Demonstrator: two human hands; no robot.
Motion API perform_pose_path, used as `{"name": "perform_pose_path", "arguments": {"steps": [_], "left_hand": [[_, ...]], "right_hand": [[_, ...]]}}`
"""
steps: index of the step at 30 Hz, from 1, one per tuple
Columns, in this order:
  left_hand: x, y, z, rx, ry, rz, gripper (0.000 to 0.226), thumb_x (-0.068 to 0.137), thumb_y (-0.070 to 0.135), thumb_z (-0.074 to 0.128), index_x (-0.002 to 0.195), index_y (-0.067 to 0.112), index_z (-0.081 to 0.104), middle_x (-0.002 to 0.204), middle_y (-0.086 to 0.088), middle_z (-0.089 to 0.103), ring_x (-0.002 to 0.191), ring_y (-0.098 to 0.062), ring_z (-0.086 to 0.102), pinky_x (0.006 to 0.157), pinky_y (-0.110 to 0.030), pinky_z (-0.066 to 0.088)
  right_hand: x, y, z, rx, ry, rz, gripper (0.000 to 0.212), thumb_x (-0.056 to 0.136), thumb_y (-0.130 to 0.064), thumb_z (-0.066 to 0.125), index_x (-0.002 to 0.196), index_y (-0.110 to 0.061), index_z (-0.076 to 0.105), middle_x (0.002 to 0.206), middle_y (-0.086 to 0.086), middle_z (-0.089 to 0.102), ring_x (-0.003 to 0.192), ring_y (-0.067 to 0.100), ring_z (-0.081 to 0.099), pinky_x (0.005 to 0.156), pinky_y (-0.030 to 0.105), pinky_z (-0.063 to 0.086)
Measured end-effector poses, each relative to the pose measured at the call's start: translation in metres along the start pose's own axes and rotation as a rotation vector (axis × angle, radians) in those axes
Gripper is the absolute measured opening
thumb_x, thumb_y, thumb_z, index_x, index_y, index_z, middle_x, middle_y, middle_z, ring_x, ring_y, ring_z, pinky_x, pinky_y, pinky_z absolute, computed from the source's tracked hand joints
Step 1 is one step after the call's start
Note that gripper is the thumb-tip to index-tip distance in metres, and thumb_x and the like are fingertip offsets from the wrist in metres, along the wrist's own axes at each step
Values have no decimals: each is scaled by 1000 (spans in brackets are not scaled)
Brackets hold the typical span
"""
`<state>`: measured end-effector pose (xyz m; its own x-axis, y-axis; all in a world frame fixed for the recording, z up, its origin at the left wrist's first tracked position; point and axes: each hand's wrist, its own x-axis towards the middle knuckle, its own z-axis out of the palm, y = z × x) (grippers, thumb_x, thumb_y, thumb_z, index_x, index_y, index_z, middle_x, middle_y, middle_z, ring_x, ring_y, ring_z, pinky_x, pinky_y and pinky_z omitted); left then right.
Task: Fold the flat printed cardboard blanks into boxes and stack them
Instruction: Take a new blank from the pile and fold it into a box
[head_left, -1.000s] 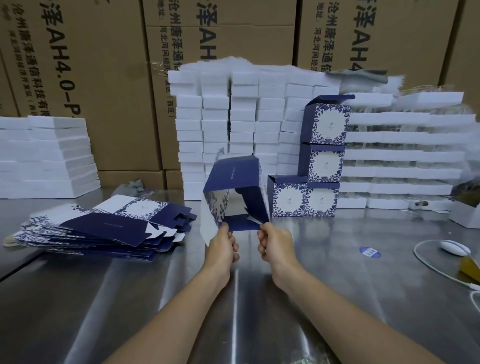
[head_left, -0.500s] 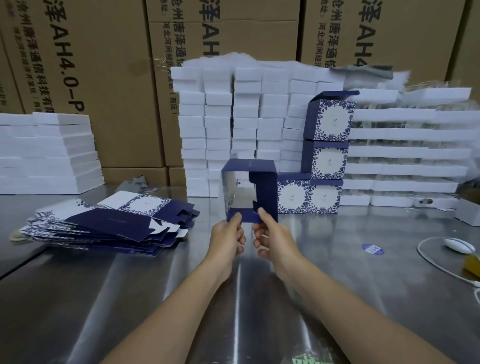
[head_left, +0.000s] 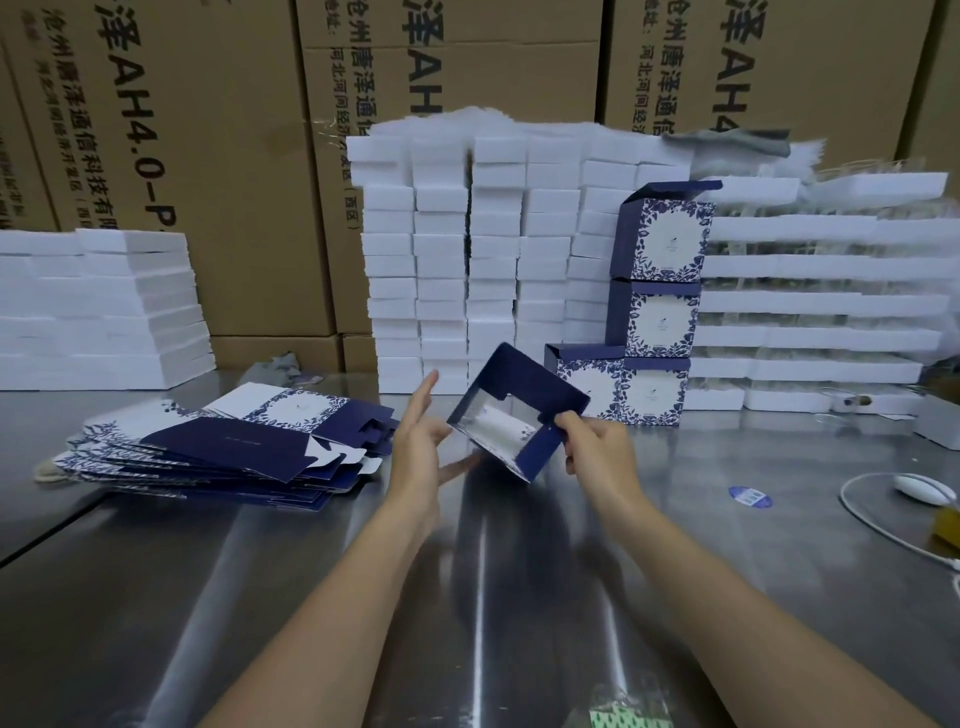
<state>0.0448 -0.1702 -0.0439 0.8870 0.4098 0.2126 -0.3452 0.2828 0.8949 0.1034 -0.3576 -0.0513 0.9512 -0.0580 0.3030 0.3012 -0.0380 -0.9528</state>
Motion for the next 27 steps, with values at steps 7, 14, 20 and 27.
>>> {"name": "perform_pose_path", "arguments": {"steps": [7,14,20,27], "left_hand": [[-9,-7,8,276,-135,-28,51,73,20,59,119,40,65,114,2,73,84,-6,72,60,-25,57],[-7,-29,4,924,140,184,43,92,53,73,128,41,51,100,13,62,87,-12,60,67,-34,41],[-3,-25,4,531,16,77,33,94,46,74,124,43,62,121,14,65,99,-3,68,81,-25,55],[-3,-2,3,188,-77,20,82,79,-16,41,139,39,53,126,11,71,99,-13,68,69,-29,53]], "right_hand": [[4,16,-3,-459,-10,-149,52,77,-55,59,57,-16,30,44,-6,31,44,13,29,51,34,22],[2,25,1,-811,53,-218,54,78,-73,54,65,-21,59,62,-7,64,68,23,64,56,31,43],[-5,20,0,-716,-61,-403,59,85,-90,46,76,-31,46,74,-12,57,67,2,54,56,31,37],[1,27,-6,-455,-256,-403,44,97,-48,34,137,-66,38,123,-29,59,103,-2,62,87,36,53]]}}
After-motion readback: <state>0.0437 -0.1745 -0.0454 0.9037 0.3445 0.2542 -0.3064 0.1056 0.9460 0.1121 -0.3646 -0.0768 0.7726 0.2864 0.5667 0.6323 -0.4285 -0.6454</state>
